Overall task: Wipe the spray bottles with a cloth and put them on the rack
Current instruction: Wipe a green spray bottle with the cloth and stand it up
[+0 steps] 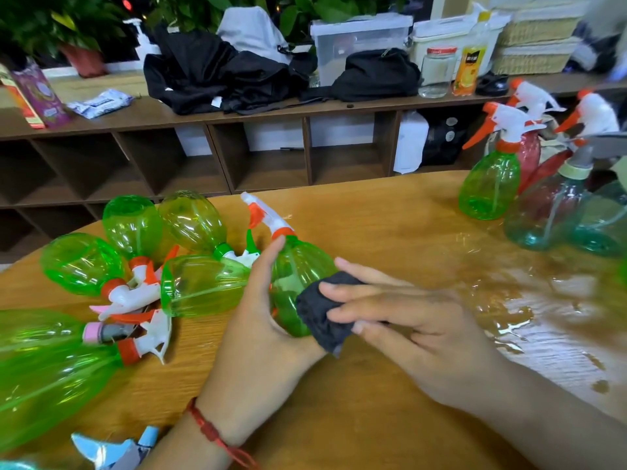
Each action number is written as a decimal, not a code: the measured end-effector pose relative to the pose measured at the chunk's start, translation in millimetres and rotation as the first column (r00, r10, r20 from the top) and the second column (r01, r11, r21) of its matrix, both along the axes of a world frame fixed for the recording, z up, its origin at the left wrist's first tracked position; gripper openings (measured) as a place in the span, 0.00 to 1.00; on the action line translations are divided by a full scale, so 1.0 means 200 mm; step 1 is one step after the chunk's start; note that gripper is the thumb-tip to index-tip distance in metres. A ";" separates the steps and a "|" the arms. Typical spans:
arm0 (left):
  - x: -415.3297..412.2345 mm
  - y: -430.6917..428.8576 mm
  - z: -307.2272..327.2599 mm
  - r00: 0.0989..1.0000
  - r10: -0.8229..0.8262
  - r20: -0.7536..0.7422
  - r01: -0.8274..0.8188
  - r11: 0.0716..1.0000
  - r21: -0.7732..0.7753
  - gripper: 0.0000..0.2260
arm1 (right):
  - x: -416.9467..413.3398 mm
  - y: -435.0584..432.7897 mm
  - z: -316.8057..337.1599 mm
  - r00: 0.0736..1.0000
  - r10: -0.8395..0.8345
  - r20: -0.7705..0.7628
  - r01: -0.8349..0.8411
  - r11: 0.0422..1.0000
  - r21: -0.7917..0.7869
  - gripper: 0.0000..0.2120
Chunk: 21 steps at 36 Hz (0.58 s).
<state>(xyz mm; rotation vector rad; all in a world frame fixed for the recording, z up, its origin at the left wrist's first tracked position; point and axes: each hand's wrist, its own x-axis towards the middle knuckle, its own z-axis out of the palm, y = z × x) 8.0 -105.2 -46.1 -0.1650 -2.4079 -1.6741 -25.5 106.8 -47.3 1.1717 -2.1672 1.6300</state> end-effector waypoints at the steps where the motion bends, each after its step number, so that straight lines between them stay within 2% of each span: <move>1: 0.00 0.00 0.00 1.000 -0.012 0.001 0.012 1.000 -0.006 0.54 | 0.00 0.00 0.00 1.000 -0.003 0.013 0.004 1.000 -0.018 0.11; 3: 0.02 0.03 0.00 0.999 -0.031 -0.016 0.031 0.999 -0.027 0.53 | -0.01 0.00 0.01 0.995 -0.010 0.098 0.017 0.997 -0.071 0.12; 5: 0.03 0.05 0.00 0.997 -0.064 -0.030 0.064 0.998 -0.029 0.52 | -0.02 0.00 0.05 0.968 -0.009 0.252 0.053 0.984 -0.169 0.11; 8: 0.07 0.09 0.01 0.981 -0.191 -0.033 0.192 0.981 0.031 0.53 | -0.05 0.00 0.09 0.861 0.060 0.505 0.140 0.927 -0.349 0.12; 10: 0.08 0.11 0.01 0.958 -0.285 -0.013 0.285 0.953 0.105 0.53 | -0.07 0.01 0.10 0.785 0.174 0.594 0.162 0.868 -0.469 0.14; 12: 0.06 0.10 0.00 0.947 -0.322 -0.003 0.321 0.941 0.111 0.54 | -0.06 0.01 0.11 0.771 0.188 0.608 0.193 0.841 -0.505 0.14; 16: 0.02 0.06 -0.01 0.980 -0.183 -0.080 0.156 0.950 -0.271 0.54 | -0.06 0.01 0.10 0.829 0.054 0.557 0.199 0.902 -0.383 0.13; 18: 0.03 0.07 -0.02 0.983 -0.153 -0.104 0.113 0.941 -0.318 0.52 | -0.07 0.00 0.07 0.835 0.046 0.548 0.180 0.919 -0.351 0.12; 21: 0.05 0.09 -0.04 0.984 -0.131 -0.122 0.089 0.949 -0.302 0.53 | -0.07 0.00 0.04 0.885 -0.011 0.465 0.154 0.950 -0.271 0.12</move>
